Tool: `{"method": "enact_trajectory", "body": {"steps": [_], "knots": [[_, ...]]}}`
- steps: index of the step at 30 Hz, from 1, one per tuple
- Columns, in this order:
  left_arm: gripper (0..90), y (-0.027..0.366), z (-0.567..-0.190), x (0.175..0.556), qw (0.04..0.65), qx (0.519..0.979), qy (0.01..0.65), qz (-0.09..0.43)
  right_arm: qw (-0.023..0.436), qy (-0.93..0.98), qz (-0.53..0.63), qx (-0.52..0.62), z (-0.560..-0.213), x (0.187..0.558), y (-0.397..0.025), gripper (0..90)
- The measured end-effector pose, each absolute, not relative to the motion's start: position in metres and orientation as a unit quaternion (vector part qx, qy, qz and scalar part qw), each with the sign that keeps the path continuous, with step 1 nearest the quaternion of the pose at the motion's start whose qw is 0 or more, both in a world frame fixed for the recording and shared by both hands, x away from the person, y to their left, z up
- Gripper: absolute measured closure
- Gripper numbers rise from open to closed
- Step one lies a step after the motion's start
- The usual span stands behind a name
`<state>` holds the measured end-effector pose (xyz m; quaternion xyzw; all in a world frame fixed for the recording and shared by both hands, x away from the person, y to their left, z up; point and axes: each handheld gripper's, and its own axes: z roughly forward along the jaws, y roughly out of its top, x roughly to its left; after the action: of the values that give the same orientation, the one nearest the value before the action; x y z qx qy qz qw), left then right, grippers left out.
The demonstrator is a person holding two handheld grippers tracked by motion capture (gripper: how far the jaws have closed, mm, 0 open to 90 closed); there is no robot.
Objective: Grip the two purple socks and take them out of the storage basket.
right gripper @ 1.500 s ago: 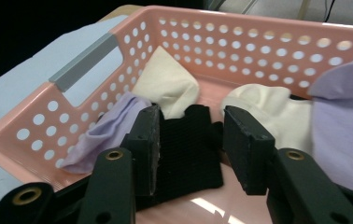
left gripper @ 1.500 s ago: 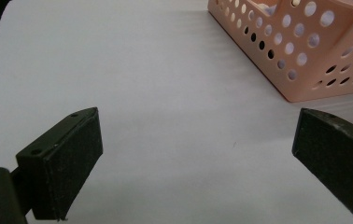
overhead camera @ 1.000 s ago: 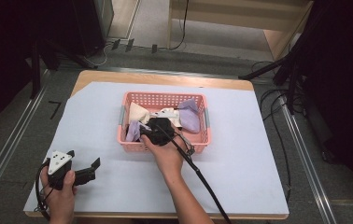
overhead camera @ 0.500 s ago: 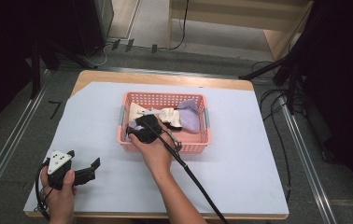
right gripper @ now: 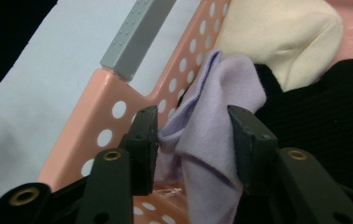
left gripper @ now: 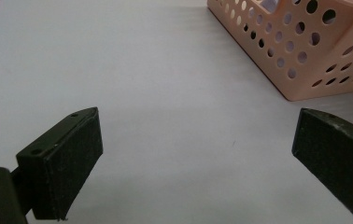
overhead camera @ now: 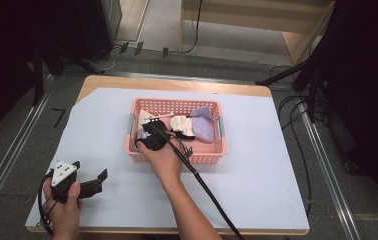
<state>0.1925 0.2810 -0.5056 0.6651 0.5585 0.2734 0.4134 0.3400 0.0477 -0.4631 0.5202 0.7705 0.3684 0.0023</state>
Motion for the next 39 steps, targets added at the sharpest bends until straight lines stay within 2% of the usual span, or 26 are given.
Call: {"method": "enact_trajectory", "body": {"steps": [7,10,12,16,27,39], "knots": [[2.7,0.281,-0.505,0.193,0.414,0.666,0.559,0.272,-0.014,0.769,0.372,0.520,-0.463,0.343,0.047,63.3],[2.7,0.281,-0.506,0.193,0.414,0.665,0.560,0.270,-0.028,0.766,0.379,0.519,-0.463,0.343,0.047,71.2],[2.7,0.281,-0.506,0.193,0.416,0.664,0.559,0.270,-0.033,0.763,0.382,0.520,-0.462,0.344,0.046,79.6],[2.7,0.282,-0.506,0.193,0.416,0.665,0.559,0.268,-0.032,0.760,0.390,0.518,-0.462,0.344,0.046,82.5],[2.7,0.282,-0.506,0.193,0.417,0.664,0.560,0.268,0.023,0.740,0.455,0.496,-0.451,0.332,0.040,83.2],[2.7,0.282,-0.505,0.193,0.416,0.666,0.558,0.267,0.118,0.694,0.548,0.452,-0.424,0.317,0.017,83.2]]}}
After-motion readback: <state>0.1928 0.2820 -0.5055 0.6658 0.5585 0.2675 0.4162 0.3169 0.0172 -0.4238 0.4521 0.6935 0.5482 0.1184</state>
